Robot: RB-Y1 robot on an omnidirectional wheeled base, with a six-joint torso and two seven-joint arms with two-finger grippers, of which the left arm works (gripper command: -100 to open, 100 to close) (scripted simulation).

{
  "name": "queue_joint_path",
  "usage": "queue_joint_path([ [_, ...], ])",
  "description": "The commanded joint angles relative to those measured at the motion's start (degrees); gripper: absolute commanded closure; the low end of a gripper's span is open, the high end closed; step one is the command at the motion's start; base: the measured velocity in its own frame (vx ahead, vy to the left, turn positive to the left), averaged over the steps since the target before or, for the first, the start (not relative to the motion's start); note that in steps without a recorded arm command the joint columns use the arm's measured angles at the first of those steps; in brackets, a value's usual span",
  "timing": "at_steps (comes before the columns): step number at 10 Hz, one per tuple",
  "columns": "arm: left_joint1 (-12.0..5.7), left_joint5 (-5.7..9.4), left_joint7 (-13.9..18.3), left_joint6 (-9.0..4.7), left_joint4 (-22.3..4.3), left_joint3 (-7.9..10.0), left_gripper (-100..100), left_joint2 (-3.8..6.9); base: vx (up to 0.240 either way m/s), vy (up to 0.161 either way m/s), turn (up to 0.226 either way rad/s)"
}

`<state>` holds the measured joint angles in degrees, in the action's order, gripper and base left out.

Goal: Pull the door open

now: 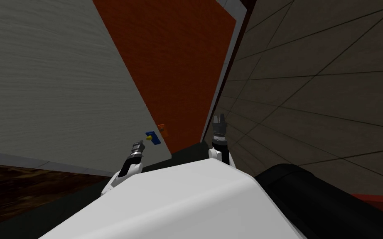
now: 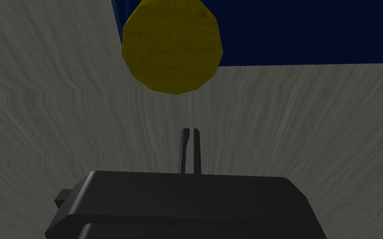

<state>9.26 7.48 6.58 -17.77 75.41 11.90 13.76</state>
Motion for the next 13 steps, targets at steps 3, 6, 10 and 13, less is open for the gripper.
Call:
queue_joint_path([
  [3, 0.87, -0.11, 0.75, -0.3, 2.02, -2.23, -100, 0.12, -0.186, -0.007, -0.076],
  [6, 1.73, -0.22, 1.51, -0.6, 4.04, -4.5, -100, 0.22, -0.196, -0.032, -0.083],
  [10, 1.53, -0.19, 1.36, -0.82, 2.95, -3.88, -100, 0.22, -0.028, 0.036, 0.006],
  [13, 0.51, -0.21, 1.18, -0.79, 2.35, -3.6, -100, 0.08, 0.177, 0.043, -0.032],
])
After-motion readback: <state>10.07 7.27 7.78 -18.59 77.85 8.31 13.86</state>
